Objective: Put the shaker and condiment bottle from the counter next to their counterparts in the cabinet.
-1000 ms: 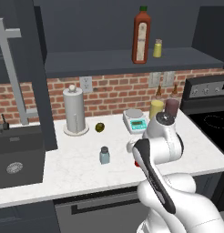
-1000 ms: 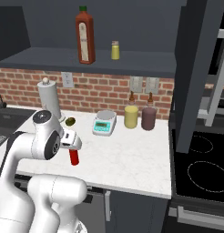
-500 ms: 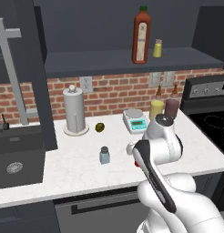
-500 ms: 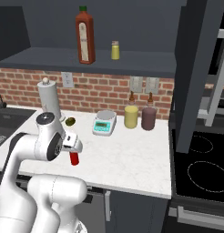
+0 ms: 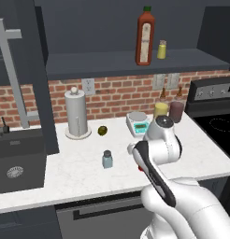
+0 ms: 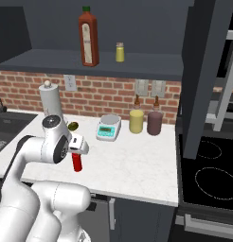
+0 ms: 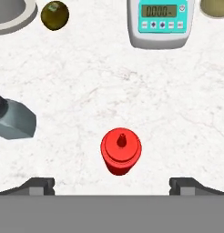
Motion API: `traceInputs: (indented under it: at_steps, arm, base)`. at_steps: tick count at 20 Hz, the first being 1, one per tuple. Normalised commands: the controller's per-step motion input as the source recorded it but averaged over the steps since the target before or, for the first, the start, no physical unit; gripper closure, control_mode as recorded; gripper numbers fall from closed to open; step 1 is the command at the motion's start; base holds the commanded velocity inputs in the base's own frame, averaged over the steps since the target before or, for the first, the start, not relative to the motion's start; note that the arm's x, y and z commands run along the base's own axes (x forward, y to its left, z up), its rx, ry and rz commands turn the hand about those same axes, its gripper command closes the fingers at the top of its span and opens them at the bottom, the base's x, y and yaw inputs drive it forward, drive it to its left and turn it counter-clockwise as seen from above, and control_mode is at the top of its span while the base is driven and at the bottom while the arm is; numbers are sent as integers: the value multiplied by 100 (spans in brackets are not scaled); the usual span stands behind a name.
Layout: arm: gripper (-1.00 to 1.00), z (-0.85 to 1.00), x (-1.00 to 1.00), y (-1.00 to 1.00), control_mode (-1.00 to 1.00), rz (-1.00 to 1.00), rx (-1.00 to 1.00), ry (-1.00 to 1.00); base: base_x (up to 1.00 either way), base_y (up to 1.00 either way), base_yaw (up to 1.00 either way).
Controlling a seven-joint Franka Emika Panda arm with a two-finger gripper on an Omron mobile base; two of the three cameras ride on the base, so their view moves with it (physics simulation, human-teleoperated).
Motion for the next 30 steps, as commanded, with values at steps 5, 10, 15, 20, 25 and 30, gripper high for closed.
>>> traceInputs:
  at_steps: [5,10,15,20,25,30]
  arm:
    - [-100,-4,1,0,-100,0,0,0]
    - [-100,-18,0,0,-100,0,0,0]
    - [-100,-71,-1,-10,-100,0,0,-8]
    - [-100,-14,0,0,-100,0,2,-4]
    - [-100,-10,0,-1,-100,0,1,-1]
    - [-100,-66,-3,-12,-100,0,0,-8]
  base:
    - [0,0,0]
    - [0,0,0]
    - [0,0,0]
    - [0,0,0]
    - [0,0,0]
    - [0,0,0]
